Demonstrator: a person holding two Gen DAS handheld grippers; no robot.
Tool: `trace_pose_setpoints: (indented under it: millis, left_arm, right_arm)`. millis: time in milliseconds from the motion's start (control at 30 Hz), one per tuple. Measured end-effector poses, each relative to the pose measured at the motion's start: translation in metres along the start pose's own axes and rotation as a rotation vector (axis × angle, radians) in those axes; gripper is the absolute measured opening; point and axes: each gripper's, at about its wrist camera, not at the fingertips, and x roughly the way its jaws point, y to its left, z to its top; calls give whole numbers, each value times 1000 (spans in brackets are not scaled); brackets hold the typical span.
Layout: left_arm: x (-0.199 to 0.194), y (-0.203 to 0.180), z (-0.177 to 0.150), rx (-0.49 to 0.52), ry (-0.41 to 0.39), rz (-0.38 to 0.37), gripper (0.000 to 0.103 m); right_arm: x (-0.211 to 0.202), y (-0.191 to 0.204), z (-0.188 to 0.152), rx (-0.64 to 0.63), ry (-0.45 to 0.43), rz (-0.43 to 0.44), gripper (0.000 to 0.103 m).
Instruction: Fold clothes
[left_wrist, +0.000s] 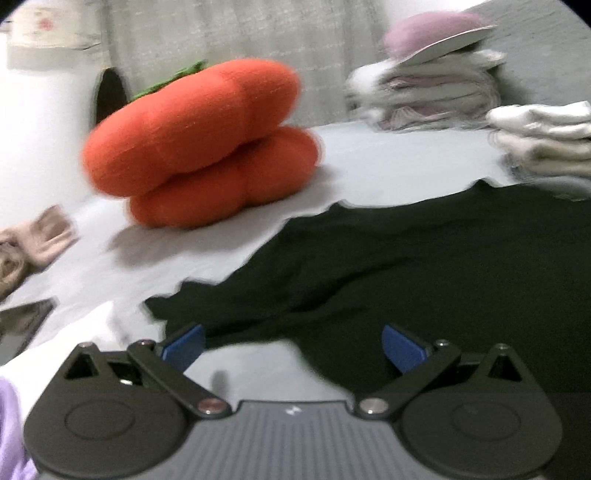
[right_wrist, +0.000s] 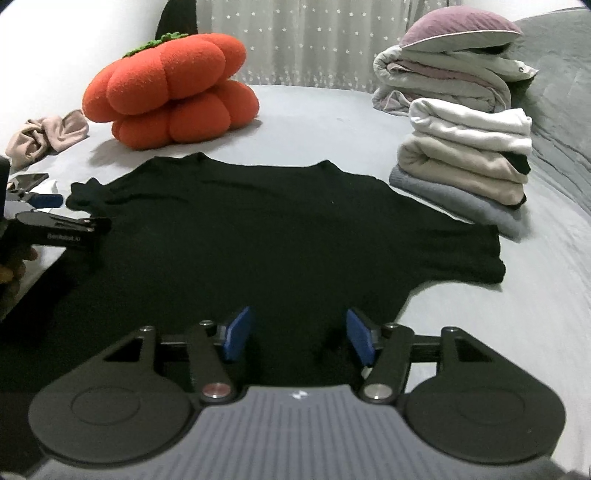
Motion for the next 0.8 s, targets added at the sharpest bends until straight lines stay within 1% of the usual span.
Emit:
trace_pose_setpoints:
  millis: [33,133,233,267,300,333,367,400,467,500,533,567,600,667,800]
  left_arm:
    - [2,1,3,0,15,8,102]
    - [5,11,12,-56,37,12,102]
    - [19,25,13,-179,100,-1,101]
    - [25,30,11,-218,119,-4,95]
    - [31,35,9,-258,136,-5,94]
    - [32,38,7,-284,132,-4,92]
    - [34,40,7,-299,123,2,87]
    - [35,41,8,-304,117,9,84]
    - [37,44,9,-322,104,13,71]
    - [38,45,8,-336,95,11,68]
    - [38,47,8,-352,85,9,60]
    - [38,49,7,-367,76,7,46]
    - [37,51,7,-375,71,3,42]
    - [36,53,7,-390,65,-5,35]
    - [36,60,8,-428,78,-10,34]
  right_arm:
    - [1,0,-1,3,6,-6,62]
    - [5,3,0,13,22,-16,62]
    - [10,7,1,32,41,-14,62]
    - [12,9,2,38,46,-11,62]
    - [13,10,4,43,51,-7,62]
    - [15,12,5,48,54,-3,63]
    - [16,14,5,48,55,0,63]
    - [18,16,6,45,56,-1,63]
    - [21,20,6,40,58,-1,64]
    - [22,21,7,39,59,-3,64]
    - [23,22,7,39,60,-6,65]
    - [25,23,7,40,60,-7,65]
    - [26,23,7,41,60,-9,66]
    - [28,25,8,39,57,-15,66]
    - [32,28,10,28,53,-24,67]
